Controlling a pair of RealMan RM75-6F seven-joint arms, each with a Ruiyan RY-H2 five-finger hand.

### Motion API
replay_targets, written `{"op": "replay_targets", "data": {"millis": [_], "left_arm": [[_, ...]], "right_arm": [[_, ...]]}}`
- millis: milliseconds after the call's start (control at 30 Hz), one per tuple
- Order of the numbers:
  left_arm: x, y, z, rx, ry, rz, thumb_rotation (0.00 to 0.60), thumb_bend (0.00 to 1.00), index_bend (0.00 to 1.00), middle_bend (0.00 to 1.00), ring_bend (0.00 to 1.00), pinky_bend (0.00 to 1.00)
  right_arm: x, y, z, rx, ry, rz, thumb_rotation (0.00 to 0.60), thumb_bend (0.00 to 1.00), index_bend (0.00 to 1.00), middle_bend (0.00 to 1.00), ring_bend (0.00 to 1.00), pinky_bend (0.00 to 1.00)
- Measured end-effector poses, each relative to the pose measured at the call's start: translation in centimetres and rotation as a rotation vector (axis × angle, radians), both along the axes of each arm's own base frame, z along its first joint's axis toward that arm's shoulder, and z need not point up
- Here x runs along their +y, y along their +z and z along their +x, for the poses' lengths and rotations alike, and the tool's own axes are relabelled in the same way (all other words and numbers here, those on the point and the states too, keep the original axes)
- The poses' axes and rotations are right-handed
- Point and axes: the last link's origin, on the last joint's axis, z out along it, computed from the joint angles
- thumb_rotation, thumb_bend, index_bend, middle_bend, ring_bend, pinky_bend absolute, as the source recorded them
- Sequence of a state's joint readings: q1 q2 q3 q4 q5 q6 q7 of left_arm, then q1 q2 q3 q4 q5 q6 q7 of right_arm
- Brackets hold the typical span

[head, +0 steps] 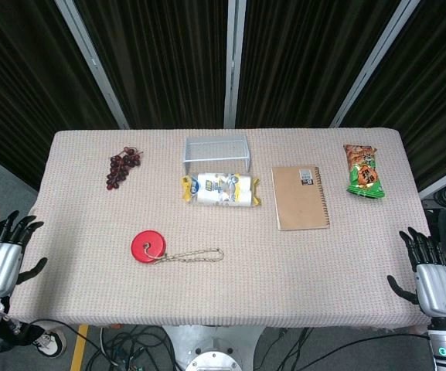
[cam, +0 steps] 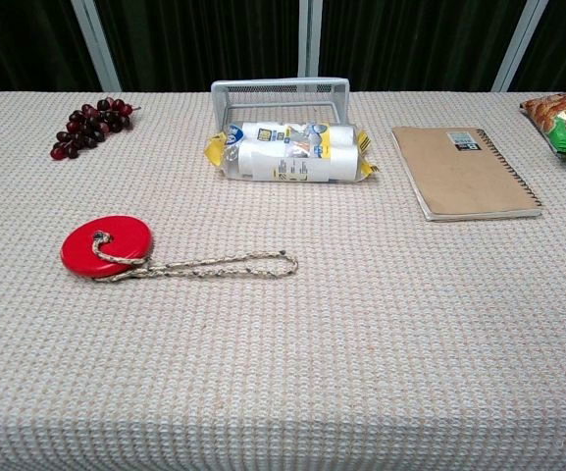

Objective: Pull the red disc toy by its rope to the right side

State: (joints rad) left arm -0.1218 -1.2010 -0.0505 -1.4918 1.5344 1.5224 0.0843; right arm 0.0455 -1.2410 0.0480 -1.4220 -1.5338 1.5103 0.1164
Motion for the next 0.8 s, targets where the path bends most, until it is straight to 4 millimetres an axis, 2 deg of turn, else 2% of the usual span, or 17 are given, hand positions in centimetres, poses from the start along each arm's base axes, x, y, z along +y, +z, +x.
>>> {"op": "replay_targets", "data": {"millis": [200,533,633,800], "left_arm": [[-0.1,-0.5,-0.2,0.010,0.019,-0.044,0.600,0.21,0.21,0.16,0.05,0.17],[-0.1,-0.4,0.3,-0.006,0.016,-0.049,0.600,0.21,0.21,0.16,0.06,0.17],[-0.4,-0.5,0.1,-0.004,0.020,-0.056,0.600,0.21,0.21,0.16,0.07,0.17],[-0.6,-0.7,-0.3,-0.016,0.032,-0.045,0.600,0.21,0.21,0.16,0.07,0.17]], "right_arm": [[-0.4,-0.3,0.4,-0.007,0.009,0.012,0.600,0.17,0.00,0.00,0.00,0.00],[-1.0,-0.8,1.4,0.001,0.033,0.051,0.600,0.17,0.00,0.00,0.00,0.00],[-1.6,-1.2,2.3,0.023,0.066,0.092,0.600,0.17,0.00,0.03,0.00,0.00],[-3.5,-2.2,4.9,0.061,0.176,0.161,0.600,0.17,0.00,0.07,0.00,0.00]]}}
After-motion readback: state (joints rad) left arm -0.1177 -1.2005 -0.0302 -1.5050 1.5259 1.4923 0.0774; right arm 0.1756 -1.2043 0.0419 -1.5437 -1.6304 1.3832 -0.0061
